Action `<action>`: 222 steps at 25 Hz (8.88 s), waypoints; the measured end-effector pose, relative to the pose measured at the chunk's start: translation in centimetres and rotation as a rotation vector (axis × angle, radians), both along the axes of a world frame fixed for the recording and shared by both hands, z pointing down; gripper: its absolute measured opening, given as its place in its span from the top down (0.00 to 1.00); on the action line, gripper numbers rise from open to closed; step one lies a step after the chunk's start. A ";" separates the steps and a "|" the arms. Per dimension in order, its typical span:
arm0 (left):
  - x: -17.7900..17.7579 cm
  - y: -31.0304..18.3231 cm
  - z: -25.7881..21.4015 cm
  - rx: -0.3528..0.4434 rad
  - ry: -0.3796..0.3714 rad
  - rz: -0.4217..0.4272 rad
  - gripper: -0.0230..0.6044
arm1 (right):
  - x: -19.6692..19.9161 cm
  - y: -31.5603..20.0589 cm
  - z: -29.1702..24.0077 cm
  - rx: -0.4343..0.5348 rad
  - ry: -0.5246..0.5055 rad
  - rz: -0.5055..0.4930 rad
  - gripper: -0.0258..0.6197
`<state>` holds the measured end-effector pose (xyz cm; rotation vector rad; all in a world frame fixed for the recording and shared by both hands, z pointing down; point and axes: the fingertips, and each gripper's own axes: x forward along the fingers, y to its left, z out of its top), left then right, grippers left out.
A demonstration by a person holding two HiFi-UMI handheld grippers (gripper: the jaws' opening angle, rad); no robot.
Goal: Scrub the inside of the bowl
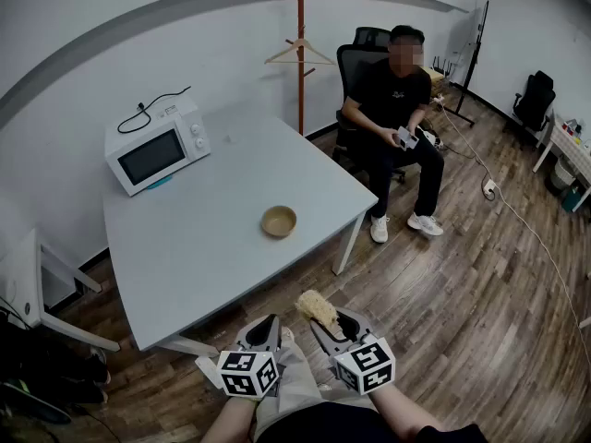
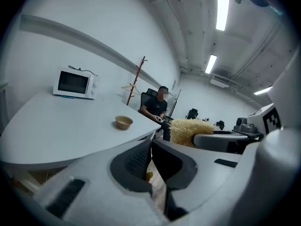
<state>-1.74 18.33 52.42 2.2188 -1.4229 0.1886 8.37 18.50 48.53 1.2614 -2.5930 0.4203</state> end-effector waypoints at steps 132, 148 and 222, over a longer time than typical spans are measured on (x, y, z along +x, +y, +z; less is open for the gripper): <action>-5.7 -32.5 6.7 -0.184 0.066 0.026 0.92 | -6.9 -30.0 9.6 -0.264 0.098 -0.090 0.68; -5.2 -32.3 4.9 -0.127 0.042 0.092 0.92 | -9.1 -30.5 9.6 -0.266 0.149 -0.124 0.68; -8.1 -32.9 8.5 -0.214 0.004 0.017 0.92 | -9.1 -30.2 9.7 -0.311 0.173 -0.127 0.68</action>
